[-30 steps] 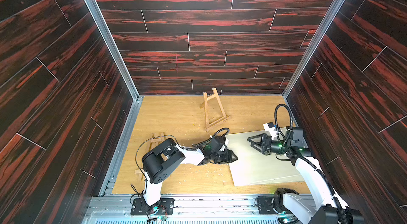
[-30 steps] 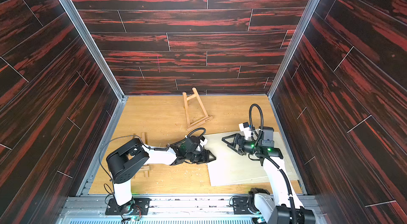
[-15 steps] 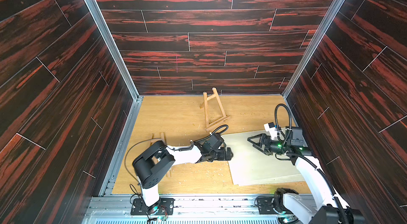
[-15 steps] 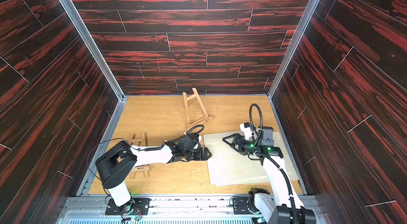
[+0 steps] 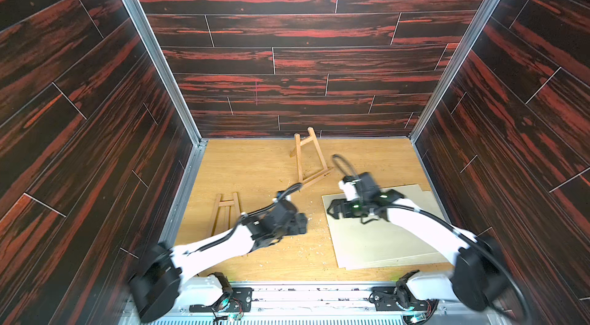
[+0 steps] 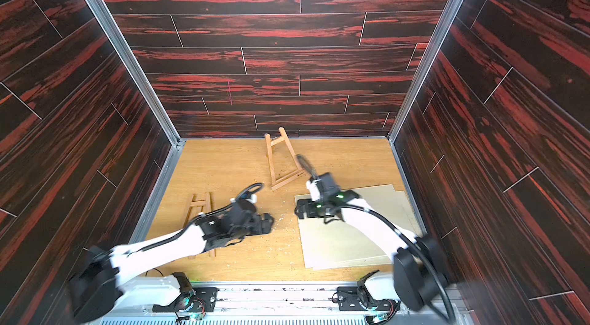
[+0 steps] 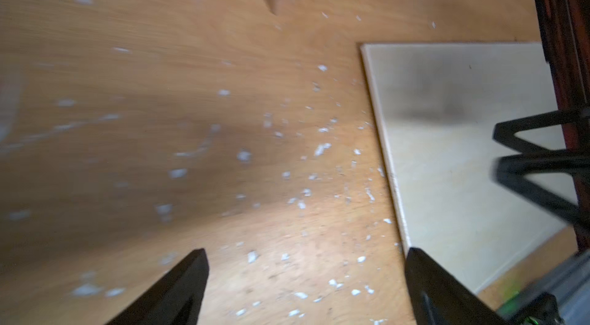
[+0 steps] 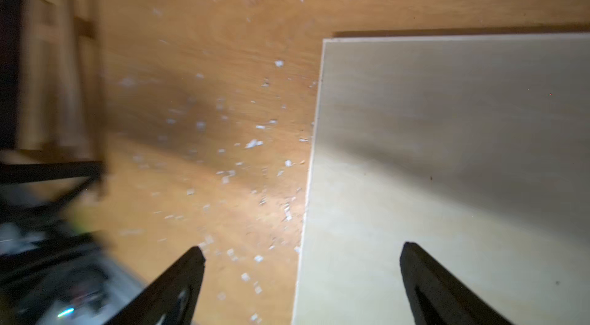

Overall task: Disassemble the easel
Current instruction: Adjust the drawing board.

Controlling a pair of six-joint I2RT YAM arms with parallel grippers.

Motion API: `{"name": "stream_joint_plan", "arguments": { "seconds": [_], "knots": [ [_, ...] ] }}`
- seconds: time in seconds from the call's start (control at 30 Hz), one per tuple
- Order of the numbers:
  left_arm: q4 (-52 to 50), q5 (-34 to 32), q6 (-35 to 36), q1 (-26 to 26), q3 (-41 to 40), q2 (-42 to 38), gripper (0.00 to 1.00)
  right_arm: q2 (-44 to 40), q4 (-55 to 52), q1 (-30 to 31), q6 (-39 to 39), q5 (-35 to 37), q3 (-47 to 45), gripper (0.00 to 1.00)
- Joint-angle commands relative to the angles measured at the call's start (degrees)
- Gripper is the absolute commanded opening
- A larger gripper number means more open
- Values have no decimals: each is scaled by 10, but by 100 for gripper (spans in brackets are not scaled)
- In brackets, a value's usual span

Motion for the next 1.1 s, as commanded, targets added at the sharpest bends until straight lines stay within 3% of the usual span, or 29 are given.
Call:
{"name": "stream_joint_plan", "arguments": {
  "seconds": [0.0, 0.17, 0.33, 0.63, 1.07],
  "knots": [
    [-52, -57, -13, 11, -34, -64, 100, 54, -18, 33, -7, 146, 23, 99],
    [-76, -78, -23, 19, -70, -144, 100, 114, -9, 57, -9, 189, 40, 99],
    [-91, -85, -28, 21, -83, -173, 100, 159, 10, 69, -15, 204, 47, 99],
    [-94, -88, -30, 21, -88, -184, 100, 208, 10, 85, -19, 244, 67, 99],
    [-91, -87, -30, 21, -89, -184, 100, 211, 0, 81, -25, 299, 54, 99]
  ]
}}
